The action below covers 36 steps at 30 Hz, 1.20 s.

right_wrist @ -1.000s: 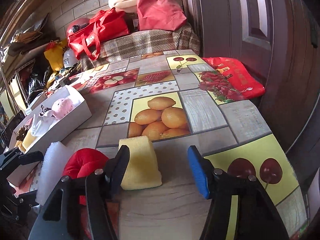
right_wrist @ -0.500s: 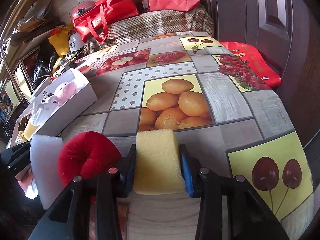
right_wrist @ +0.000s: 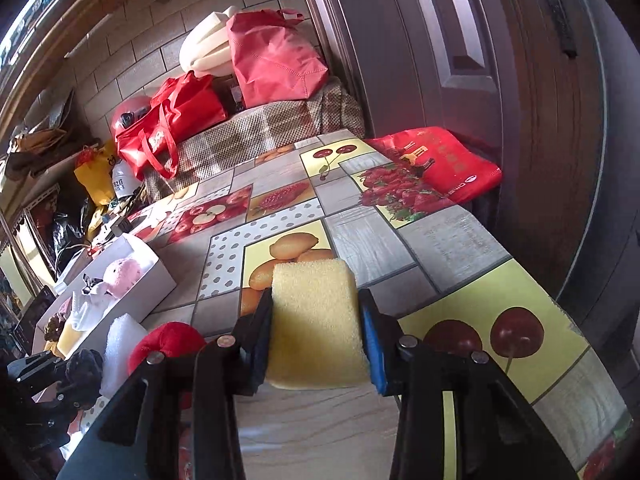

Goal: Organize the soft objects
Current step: 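Grasp the grey knit cloth with left tool while right grasps the yellow sponge, then carry the grey cloth over the white box while right carries the yellow sponge there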

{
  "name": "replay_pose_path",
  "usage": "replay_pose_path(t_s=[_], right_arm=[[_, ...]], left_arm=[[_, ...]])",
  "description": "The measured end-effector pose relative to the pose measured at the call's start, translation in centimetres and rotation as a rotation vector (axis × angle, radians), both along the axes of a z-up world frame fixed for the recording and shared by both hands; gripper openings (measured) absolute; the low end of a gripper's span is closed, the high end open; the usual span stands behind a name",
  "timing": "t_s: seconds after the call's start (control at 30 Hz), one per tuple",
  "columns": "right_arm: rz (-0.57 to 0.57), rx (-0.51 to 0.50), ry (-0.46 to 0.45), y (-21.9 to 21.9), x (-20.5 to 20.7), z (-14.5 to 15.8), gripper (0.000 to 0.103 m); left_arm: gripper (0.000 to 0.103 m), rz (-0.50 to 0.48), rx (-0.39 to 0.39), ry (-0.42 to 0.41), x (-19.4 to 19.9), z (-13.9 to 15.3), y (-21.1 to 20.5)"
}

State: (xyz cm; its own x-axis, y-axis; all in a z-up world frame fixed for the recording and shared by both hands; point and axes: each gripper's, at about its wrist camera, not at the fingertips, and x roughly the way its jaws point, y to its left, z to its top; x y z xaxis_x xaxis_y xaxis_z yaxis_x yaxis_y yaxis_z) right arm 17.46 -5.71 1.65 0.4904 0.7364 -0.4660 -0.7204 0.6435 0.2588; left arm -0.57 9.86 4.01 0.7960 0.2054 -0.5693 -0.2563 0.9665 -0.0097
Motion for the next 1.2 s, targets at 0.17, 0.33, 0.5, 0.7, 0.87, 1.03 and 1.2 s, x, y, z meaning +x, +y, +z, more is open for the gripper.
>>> replay_pose_path(t_s=[0.17, 0.33, 0.5, 0.7, 0.87, 1.03, 1.2], right_arm=[[-0.015, 0.021, -0.095, -0.6, -2.5, 0.8, 0.039], [-0.001, 0.026, -0.195, -1.0, -5.7, 1.3, 0.04], [0.031, 0.019, -0.258, -0.5, -8.2, 1.4, 0.04], [0.087, 0.038, -0.243, 0.5, -10.0, 1.4, 0.04], [0.143, 0.037, -0.248, 1.7, -11.8, 1.3, 0.04], [0.187, 0.028, -0.265, 2.7, -13.2, 1.3, 0.04], [0.216, 0.021, -0.272, 3.4, -14.2, 1.2, 0.04]], left_arm=[[0.029, -0.002, 0.054, -0.156, -2.8, 1.4, -0.7], [0.029, 0.041, 0.04, -0.219, -4.9, 2.0, -0.1], [0.029, 0.04, 0.077, -0.271, -7.2, 2.3, -0.8], [0.029, 0.059, 0.086, -0.273, -9.5, 2.2, -0.8], [0.029, 0.116, 0.046, -0.277, -11.1, 2.1, 0.7], [0.029, 0.16, 0.049, -0.288, -12.6, 2.0, 1.6], [0.029, 0.221, 0.057, -0.294, -14.3, 2.0, 3.1]])
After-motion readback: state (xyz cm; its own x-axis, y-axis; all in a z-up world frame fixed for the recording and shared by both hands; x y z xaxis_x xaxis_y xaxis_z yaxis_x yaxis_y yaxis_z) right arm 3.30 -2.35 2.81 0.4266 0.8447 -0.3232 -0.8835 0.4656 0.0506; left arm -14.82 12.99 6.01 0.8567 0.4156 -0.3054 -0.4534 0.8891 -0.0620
